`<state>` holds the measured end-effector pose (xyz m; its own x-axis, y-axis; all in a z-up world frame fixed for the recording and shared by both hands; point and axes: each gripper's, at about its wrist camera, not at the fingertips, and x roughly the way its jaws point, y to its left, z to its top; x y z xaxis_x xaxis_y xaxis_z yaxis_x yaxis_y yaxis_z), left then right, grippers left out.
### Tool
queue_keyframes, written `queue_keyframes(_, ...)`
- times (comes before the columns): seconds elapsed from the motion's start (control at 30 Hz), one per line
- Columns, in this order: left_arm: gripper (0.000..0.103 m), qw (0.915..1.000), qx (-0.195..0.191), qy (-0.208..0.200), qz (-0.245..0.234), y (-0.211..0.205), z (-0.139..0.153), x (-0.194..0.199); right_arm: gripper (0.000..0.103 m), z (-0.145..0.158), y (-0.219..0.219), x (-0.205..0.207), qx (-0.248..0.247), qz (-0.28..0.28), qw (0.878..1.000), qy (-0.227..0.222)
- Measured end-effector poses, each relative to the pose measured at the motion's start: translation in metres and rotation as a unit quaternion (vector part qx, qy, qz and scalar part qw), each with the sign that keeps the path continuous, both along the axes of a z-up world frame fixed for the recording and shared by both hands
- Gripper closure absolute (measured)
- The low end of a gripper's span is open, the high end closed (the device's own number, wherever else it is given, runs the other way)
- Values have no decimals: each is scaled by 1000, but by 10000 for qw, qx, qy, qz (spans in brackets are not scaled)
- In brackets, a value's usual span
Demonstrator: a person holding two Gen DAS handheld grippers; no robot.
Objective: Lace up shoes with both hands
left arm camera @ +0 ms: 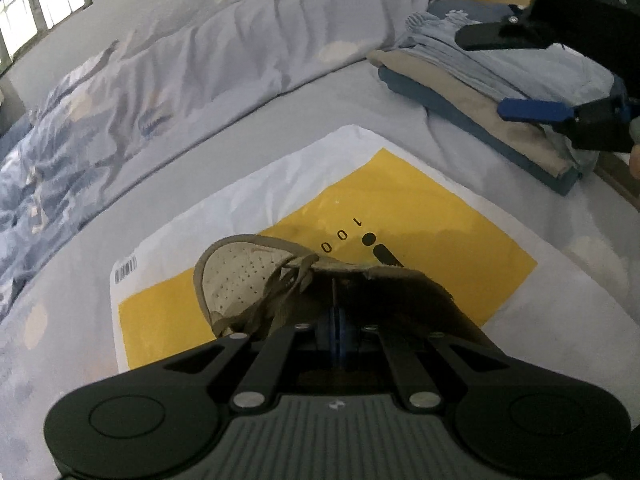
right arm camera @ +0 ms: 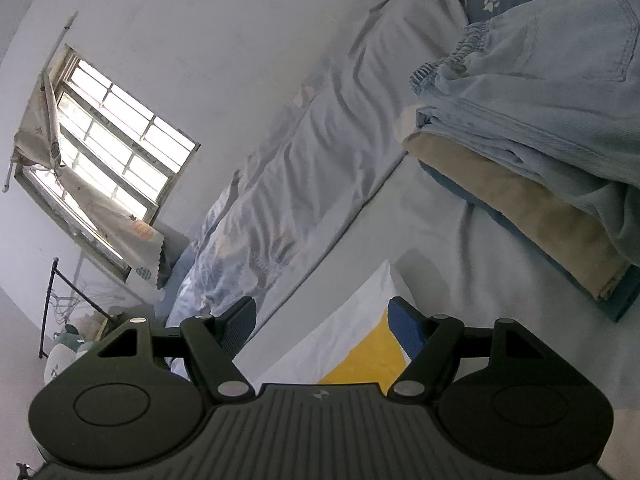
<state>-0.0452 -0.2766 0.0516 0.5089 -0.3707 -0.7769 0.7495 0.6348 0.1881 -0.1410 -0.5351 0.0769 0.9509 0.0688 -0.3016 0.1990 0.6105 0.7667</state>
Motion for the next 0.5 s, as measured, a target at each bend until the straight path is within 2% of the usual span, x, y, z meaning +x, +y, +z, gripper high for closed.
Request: queue_keyframes(0.5, 103, 9995, -67, -275, -134, 2, 0, -5, 28, -4, 5, 5, 45, 157, 9999, 53)
